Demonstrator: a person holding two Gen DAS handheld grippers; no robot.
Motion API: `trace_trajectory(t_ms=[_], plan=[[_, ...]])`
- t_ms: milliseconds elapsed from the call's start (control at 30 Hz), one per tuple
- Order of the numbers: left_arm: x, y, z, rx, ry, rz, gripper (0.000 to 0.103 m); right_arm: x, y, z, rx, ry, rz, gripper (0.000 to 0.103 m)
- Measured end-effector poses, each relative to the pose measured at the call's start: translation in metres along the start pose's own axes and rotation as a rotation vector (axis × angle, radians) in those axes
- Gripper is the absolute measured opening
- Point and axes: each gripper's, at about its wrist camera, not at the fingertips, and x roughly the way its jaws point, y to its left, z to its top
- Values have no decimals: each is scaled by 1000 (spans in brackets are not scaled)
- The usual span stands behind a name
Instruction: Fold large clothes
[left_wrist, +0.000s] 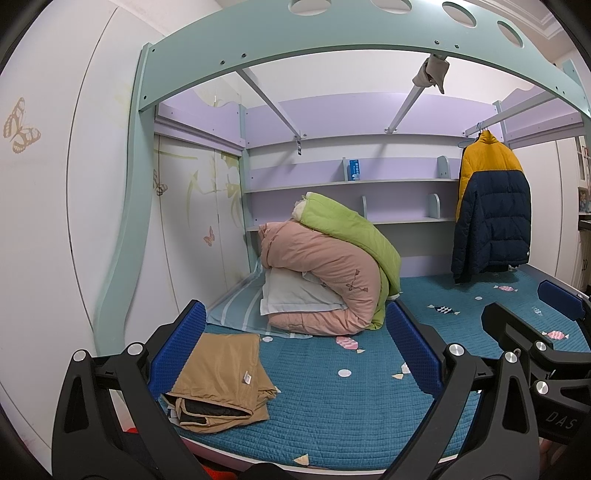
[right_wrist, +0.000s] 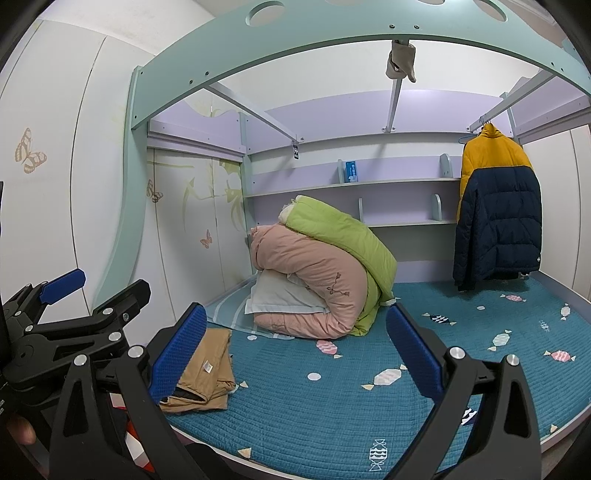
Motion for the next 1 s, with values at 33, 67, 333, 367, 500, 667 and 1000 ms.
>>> trace_trajectory(t_ms=[33,67,333,367,500,667,1000], plan=[[0,0,0,0,1,1,98,0,0,0,0,0,-1,94],[0,0,0,0,1,0,98,0,0,0,0,0,-1,94],[0,1,0,0,1,0,98,-1,2,0,0,0,-2,94],[-1,0,-1,0,1,2,98,-2,2,0,0,0,-3,94],[-1,1,0,0,1,0,98,-3,2,-1,1,-1,-3,94],[-1,2,0,0,1,0,98,-3,4,-1,1,-1,-4,94],[-1,4,-2,2,1,6,98,-4,5,-2,3,0,-5,94]])
